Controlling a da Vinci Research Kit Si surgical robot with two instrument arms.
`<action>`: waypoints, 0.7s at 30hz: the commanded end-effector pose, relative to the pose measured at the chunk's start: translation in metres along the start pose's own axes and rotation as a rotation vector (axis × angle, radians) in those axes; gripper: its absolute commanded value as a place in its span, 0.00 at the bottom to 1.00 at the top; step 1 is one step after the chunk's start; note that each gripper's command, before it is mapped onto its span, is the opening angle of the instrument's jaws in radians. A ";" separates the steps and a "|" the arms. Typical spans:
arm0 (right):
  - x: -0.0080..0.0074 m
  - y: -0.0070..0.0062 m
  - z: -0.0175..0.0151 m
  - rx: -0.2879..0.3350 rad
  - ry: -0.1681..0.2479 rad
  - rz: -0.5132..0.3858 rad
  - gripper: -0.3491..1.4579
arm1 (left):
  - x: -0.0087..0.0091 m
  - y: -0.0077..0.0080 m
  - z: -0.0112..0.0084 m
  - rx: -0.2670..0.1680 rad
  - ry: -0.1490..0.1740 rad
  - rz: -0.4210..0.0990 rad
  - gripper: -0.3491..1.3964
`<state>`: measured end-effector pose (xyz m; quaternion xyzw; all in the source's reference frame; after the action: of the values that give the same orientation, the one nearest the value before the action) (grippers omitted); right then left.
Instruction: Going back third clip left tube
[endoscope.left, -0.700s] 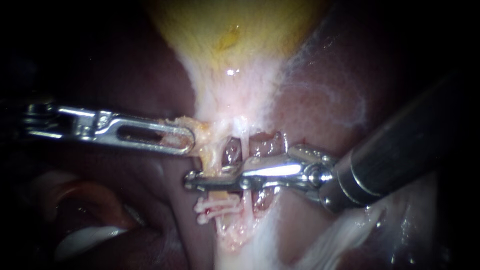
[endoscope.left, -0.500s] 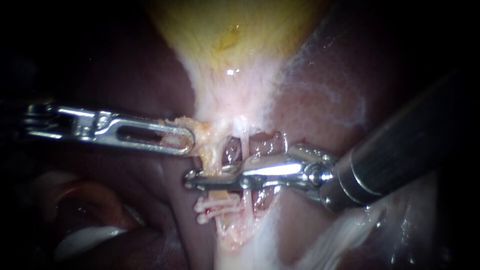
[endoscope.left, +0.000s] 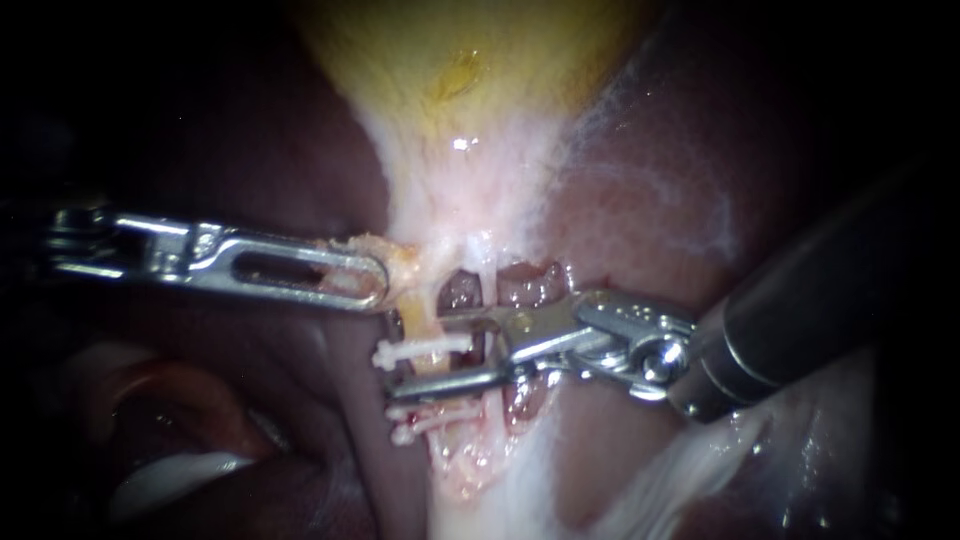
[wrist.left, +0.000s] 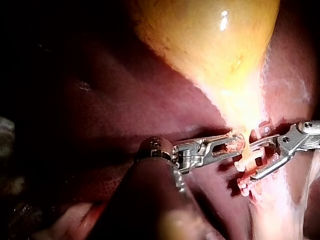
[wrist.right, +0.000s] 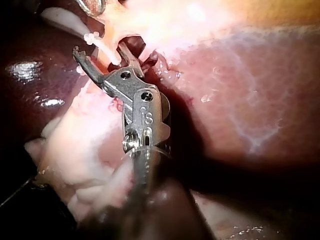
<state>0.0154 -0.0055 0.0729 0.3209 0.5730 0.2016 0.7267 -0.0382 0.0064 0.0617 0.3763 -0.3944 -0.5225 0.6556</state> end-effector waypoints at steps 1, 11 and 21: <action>0.0000 -0.0001 -0.0003 0.001 -0.001 -0.010 0.47 | 0.0000 0.0000 0.0000 0.000 0.000 0.000 0.00; 0.0024 -0.0016 -0.0083 -0.009 0.003 -0.129 0.47 | 0.0001 0.0000 -0.0002 0.001 0.001 0.001 0.00; 0.0045 -0.0030 -0.0171 -0.024 0.003 -0.205 0.47 | 0.0001 0.0001 -0.0003 0.001 0.002 0.001 0.00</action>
<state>-0.0005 -0.0005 0.0650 0.2490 0.6016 0.1328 0.7473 -0.0379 0.0064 0.0617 0.3767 -0.3944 -0.5218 0.6560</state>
